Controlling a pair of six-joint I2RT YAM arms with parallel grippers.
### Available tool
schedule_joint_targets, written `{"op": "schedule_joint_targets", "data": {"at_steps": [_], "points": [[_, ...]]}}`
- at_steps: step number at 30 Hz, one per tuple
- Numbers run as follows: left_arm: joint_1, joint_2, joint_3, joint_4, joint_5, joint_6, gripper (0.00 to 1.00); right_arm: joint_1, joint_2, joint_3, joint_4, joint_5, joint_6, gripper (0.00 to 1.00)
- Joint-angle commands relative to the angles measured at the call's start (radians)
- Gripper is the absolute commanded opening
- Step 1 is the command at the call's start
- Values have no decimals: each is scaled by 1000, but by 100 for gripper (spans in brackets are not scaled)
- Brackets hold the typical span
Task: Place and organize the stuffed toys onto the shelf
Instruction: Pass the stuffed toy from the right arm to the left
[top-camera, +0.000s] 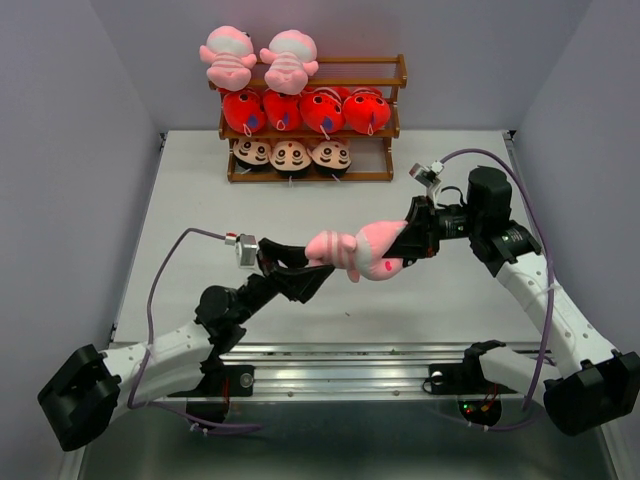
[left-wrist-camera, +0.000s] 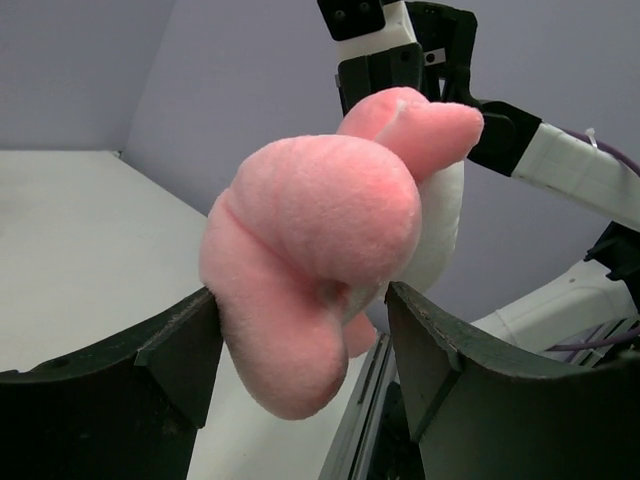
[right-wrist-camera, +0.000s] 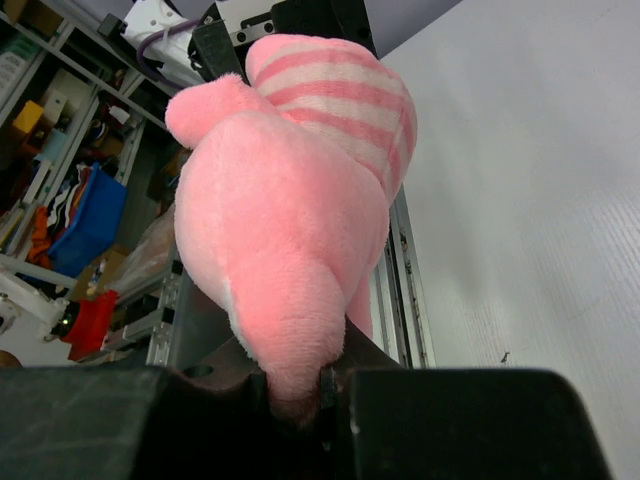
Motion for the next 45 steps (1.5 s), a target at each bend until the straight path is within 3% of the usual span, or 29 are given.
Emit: {"op": "schedule_joint_targets", "data": {"at_steps": [1,8,18,32,45], "points": [[-4,30,52,353,21,6,75,-4,-8,-13,29,-10,-4,13],[-4,79,78,364,43,24,83,-4,-19,-20,29,-16,-5,12],[-4,-41,105,102,10,161,89,-4,-26,-22,27,-19,-11,4],[-2,-7,138,-7,72,203,89,-4,-31,-8,29,-35,-10,1],[-4,-33,64,-65,-22,195,91,-13,-29,23,29,-56,-13,1]]}}
